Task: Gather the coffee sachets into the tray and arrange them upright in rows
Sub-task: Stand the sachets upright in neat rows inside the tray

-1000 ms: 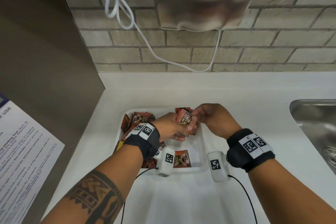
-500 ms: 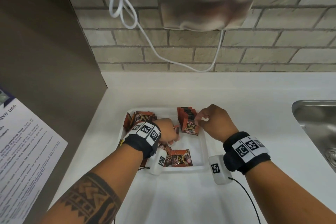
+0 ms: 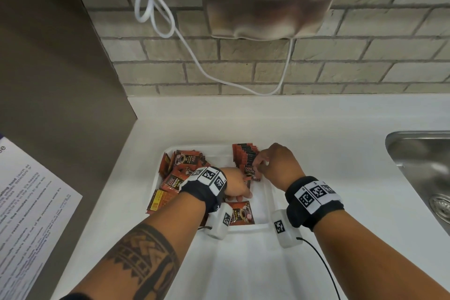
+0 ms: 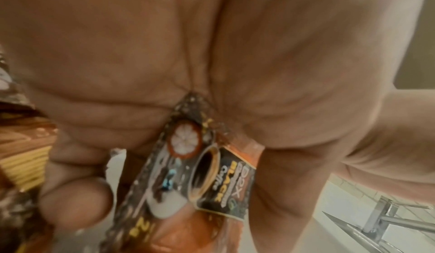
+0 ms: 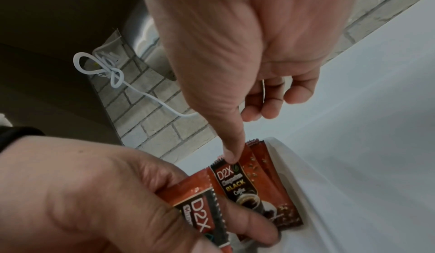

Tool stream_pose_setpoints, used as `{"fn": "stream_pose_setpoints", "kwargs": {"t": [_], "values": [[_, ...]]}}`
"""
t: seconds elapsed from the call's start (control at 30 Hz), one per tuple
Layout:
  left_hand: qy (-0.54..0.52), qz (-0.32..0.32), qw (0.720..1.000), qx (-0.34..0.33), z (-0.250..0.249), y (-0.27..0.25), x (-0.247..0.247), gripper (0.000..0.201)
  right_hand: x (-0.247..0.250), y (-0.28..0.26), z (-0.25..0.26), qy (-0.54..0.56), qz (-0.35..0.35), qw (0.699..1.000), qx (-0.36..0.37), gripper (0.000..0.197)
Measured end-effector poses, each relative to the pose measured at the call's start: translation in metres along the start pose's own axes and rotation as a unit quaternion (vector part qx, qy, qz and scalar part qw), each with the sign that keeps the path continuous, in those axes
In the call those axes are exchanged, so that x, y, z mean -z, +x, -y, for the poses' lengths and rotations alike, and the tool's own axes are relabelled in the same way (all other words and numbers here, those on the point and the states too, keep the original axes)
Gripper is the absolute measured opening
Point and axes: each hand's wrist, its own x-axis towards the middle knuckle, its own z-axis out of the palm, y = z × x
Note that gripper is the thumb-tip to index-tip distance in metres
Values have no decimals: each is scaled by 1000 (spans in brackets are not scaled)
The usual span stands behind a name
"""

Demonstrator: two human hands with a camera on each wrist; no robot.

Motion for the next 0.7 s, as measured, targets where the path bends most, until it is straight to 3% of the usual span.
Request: {"fn": "stream_pose_setpoints", "kwargs": {"t": [0.7], "values": [[-37,18,999,7,-6,2,3,26,7,3,-1,10,25,1000,0,17]]}}
